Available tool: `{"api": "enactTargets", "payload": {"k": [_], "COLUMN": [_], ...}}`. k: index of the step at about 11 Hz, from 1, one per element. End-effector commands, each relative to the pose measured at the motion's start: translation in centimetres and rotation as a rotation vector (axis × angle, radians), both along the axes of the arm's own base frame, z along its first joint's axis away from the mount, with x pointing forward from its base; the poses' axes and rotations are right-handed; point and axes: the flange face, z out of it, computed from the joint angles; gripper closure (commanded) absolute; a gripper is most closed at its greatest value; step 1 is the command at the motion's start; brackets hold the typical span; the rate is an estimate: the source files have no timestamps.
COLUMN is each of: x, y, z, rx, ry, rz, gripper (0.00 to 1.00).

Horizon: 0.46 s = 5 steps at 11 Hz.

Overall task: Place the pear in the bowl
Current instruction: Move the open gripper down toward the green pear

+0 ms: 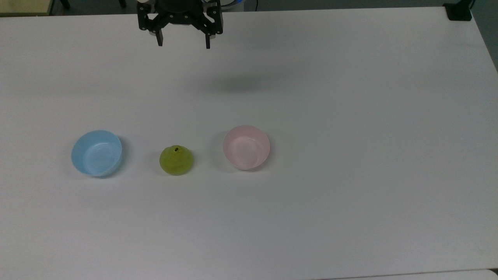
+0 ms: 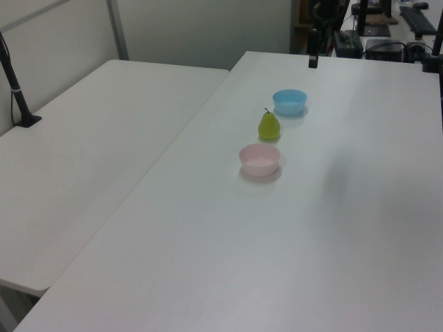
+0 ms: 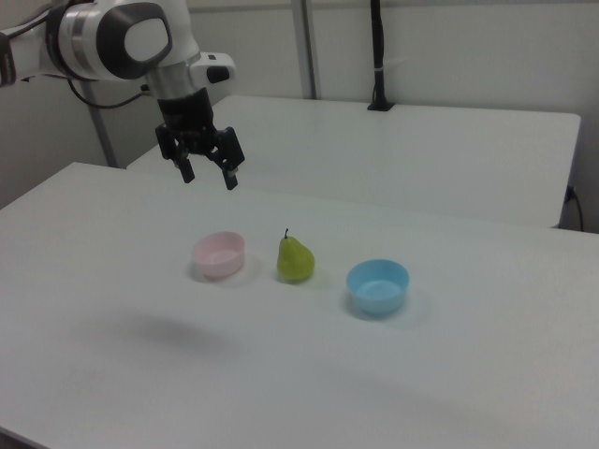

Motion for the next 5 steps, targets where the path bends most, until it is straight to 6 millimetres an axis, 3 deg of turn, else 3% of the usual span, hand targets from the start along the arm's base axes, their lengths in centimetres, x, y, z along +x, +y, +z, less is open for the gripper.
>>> {"api": "enactTargets", "payload": {"k": [1,3,5], "x": [2.5,4.7,7.1], "y": [-1.3,-1.9,-2.8], "z": [-1.9,-4.5,-8.4], "rx": [0.001,-0.013,-0.023], "ry": [-0.072,-0.12,-0.152], "rz": [-0.005,-0.01,-0.017], "gripper": [0.0,0.0,0.0]}}
